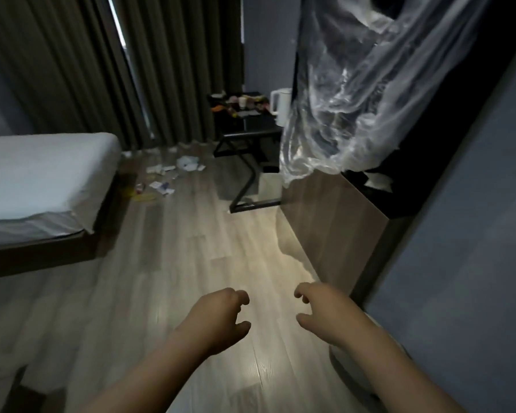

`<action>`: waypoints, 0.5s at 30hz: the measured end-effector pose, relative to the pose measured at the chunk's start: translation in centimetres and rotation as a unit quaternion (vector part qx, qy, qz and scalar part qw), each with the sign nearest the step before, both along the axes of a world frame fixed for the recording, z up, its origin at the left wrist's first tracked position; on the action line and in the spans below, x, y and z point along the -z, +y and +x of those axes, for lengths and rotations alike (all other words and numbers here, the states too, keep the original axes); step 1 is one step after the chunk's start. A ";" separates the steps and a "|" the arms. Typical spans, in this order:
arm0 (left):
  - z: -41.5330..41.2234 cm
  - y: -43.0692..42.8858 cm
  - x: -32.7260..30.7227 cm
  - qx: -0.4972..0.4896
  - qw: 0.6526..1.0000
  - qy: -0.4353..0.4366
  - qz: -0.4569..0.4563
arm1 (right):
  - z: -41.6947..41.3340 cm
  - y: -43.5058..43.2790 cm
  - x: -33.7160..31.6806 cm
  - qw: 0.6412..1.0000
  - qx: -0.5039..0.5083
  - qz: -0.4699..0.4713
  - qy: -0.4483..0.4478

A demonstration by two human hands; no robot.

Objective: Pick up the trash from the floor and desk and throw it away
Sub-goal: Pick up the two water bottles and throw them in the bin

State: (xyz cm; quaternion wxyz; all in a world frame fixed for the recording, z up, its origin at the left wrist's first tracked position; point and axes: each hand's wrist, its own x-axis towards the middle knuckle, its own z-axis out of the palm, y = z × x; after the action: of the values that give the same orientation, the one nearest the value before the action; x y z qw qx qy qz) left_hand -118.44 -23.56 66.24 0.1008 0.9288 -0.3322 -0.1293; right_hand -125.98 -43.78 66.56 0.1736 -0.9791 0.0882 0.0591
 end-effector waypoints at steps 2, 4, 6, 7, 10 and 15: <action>2.3 0.5 -0.6 -0.032 0.999 -0.010 -0.006 | 3.8 0.0 -0.9 0.999 -0.037 -0.008 -0.016; 4.7 0.6 -1.2 -0.065 0.998 -0.019 -0.014 | 7.5 -0.2 -1.8 0.997 -0.069 -0.011 -0.031; 7.1 0.4 -1.9 -0.098 0.995 -0.024 -0.021 | 11.3 -0.8 -2.9 0.994 -0.096 -0.012 -0.047; 8.3 0.2 -2.4 -0.113 0.993 -0.025 -0.024 | 13.1 -1.1 -3.4 0.993 -0.107 -0.012 -0.055; 11.8 -0.3 -3.7 -0.156 0.987 -0.023 -0.035 | 18.1 -2.2 -4.8 0.988 -0.137 -0.005 -0.072; 17.4 -1.4 -4.8 -0.210 0.976 -0.030 -0.057 | 25.7 -3.7 -6.1 0.980 -0.181 0.001 -0.079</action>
State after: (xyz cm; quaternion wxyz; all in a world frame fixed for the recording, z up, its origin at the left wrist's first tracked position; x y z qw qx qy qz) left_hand -101.08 -24.93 71.08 0.1688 0.9740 -0.1395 -0.0585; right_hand -100.27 -47.45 72.62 0.1676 -0.9802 -0.1046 0.0126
